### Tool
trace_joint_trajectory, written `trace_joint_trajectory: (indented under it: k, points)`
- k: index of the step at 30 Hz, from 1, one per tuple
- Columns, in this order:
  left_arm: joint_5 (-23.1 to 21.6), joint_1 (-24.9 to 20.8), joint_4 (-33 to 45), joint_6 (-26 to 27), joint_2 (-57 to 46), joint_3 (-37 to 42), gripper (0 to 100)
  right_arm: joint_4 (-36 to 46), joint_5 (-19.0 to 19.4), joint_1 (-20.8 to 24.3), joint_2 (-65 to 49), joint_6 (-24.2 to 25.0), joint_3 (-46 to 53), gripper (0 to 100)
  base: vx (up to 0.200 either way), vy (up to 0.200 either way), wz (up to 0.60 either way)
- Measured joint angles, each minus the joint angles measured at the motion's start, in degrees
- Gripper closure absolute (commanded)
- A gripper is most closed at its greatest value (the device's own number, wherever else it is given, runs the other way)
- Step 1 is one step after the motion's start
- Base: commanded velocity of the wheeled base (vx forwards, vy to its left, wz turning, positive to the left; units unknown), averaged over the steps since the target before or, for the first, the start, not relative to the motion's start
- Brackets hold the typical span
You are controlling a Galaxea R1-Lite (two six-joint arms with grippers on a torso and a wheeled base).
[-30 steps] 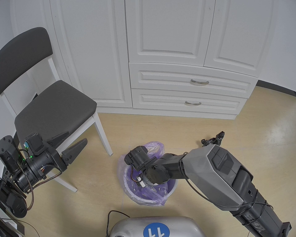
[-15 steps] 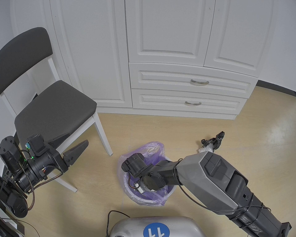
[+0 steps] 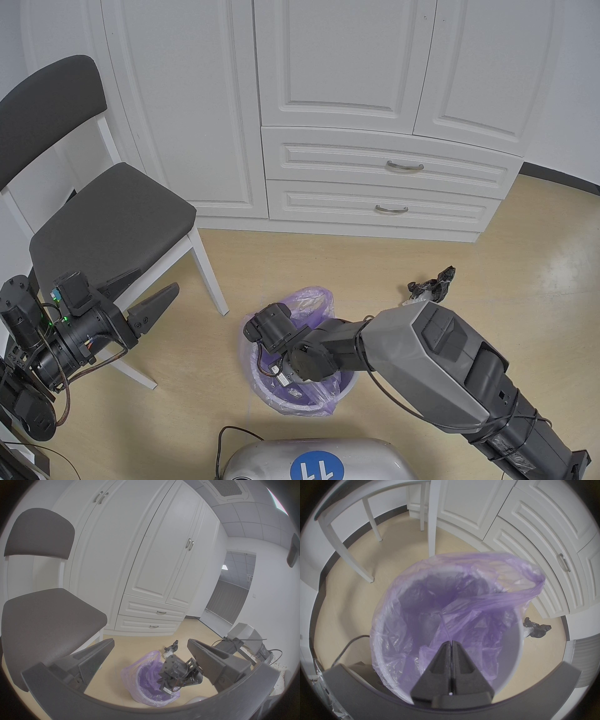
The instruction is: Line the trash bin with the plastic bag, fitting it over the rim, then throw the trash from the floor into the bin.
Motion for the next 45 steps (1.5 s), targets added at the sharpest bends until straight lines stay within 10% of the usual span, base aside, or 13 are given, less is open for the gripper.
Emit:
trace_joint_trajectory:
  k: [24,45]
  points:
    - [0.1,0.2,0.0,0.0,0.0,-0.1,0,-5.3,-7.3,-8.4,-17.4,10.8,24.9,100,0.0,0.0,0.0]
    - [0.0,0.0,0.0,0.0,0.4,0.1,0,-13.3,-8.9,-18.5,-10.4,5.9,27.7,100,0.0,0.0,0.0]
